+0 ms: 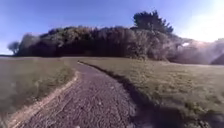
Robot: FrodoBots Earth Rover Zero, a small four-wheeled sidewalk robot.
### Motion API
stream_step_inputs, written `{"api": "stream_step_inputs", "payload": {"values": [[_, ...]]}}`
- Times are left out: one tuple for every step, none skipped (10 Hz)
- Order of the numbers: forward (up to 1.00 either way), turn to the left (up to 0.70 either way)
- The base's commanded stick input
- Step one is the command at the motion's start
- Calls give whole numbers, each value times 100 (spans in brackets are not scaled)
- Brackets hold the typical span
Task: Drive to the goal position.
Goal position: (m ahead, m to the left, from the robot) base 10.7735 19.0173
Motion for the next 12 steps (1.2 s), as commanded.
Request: {"api": "stream_step_inputs", "payload": {"values": [[85,0],[85,0],[85,0],[85,0],[85,0],[85,0],[85,0],[85,0],[85,0],[85,0],[85,0],[85,0]]}}
